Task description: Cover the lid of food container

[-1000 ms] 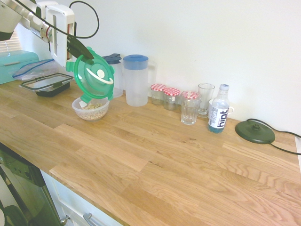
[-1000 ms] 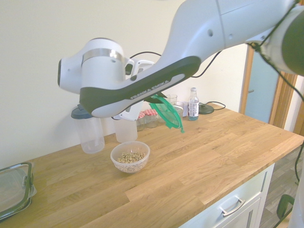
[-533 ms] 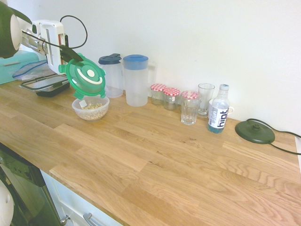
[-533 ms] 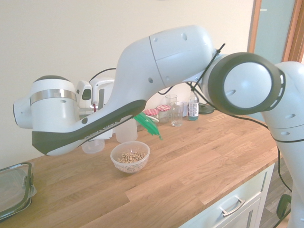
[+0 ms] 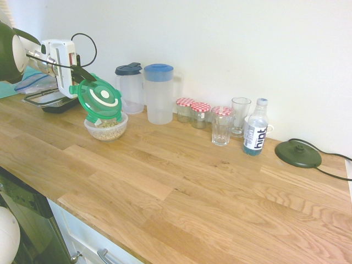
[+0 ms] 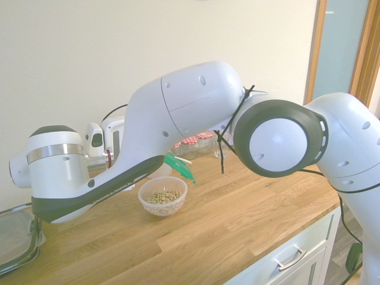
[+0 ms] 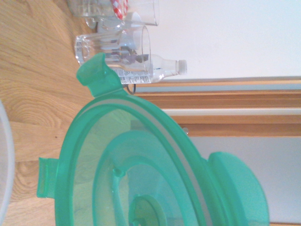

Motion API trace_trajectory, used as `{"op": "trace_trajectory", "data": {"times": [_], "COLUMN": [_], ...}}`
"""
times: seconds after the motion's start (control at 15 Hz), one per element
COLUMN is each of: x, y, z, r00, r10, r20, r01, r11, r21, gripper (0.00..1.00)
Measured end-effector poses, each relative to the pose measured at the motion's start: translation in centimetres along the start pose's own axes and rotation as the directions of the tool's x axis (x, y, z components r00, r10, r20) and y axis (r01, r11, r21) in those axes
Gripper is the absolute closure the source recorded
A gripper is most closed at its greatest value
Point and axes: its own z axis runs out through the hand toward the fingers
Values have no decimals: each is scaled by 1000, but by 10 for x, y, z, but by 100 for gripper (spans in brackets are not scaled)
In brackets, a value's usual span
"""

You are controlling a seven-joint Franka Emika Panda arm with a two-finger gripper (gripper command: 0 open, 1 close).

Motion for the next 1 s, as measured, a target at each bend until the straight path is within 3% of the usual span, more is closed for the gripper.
{"op": "trace_trajectory", "data": {"times": [1.0], "x": [2], "y": [-35], "z": [3], "r00": [1000], "r10": [-17], "r20": [-21], "r01": [16], "r11": [997], "r21": [-73], "gripper": [100]}}
